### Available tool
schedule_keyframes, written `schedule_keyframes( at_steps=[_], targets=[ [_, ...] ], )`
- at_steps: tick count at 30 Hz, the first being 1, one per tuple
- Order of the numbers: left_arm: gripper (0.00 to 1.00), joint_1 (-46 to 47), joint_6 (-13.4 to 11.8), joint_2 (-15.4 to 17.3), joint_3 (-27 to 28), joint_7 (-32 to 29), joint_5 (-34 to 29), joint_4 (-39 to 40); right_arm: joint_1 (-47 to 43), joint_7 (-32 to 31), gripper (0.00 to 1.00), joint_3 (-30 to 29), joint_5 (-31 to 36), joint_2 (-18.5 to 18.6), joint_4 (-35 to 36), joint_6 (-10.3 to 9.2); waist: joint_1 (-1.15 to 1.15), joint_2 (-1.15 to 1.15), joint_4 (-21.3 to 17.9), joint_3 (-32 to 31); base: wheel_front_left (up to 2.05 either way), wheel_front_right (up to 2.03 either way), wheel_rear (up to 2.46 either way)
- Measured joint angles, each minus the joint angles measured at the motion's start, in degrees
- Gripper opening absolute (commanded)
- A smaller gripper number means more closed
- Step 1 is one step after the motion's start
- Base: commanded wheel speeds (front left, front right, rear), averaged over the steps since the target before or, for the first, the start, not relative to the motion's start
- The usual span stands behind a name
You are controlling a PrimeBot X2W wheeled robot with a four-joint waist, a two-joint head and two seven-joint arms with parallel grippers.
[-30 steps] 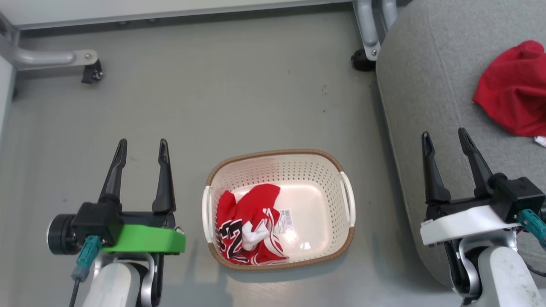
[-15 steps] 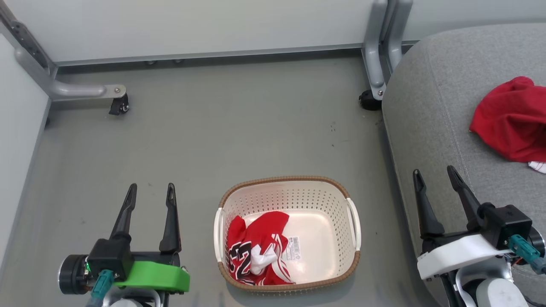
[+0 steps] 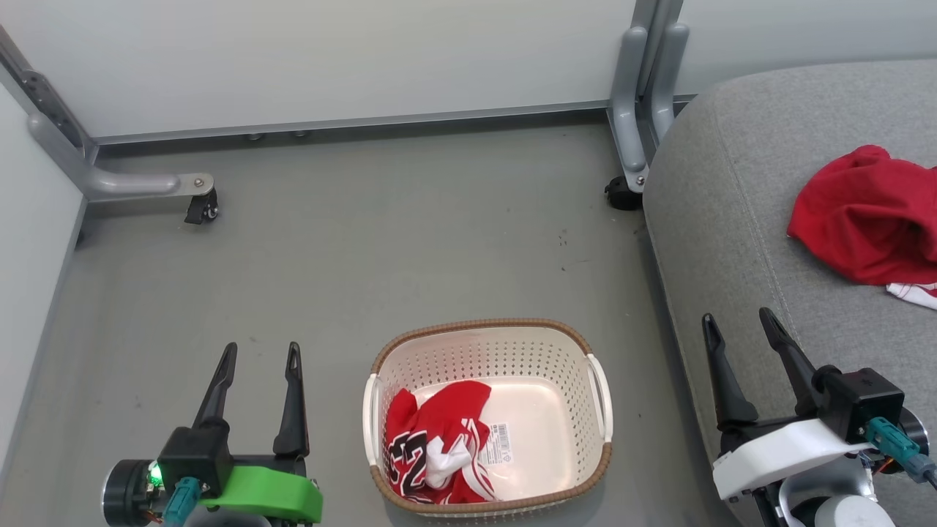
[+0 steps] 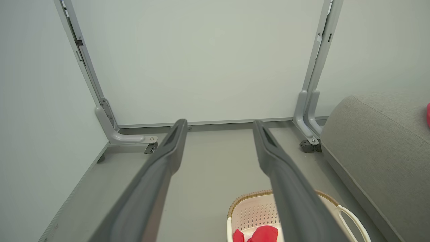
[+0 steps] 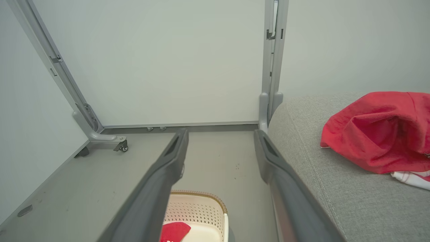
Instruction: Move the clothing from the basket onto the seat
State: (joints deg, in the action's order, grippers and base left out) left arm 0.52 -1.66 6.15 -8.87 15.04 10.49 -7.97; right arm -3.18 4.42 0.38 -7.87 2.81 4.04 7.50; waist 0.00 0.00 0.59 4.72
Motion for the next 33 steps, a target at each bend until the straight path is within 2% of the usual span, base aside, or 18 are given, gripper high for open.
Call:
schedule_keyframes(
  at_steps=[22,33],
  targets=[
    [1.00,0.5,1.6,-1.4,1.1,0.0,-1.4,-2.2,1.1,-0.5,1.00,0.5,1.0,0.0,1.0,0.00,0.00,0.00,-0.1,0.6,0.00,0.00,0.00],
    [1.00,14.0,4.3,-2.2,-5.5,0.1,-6.4,-10.0,6.2,-0.4,1.00,0.9,2.5,0.0,3.7,0.00,0.00,0.00,-0.1,7.3,0.00,0.00,0.00]
  ],
)
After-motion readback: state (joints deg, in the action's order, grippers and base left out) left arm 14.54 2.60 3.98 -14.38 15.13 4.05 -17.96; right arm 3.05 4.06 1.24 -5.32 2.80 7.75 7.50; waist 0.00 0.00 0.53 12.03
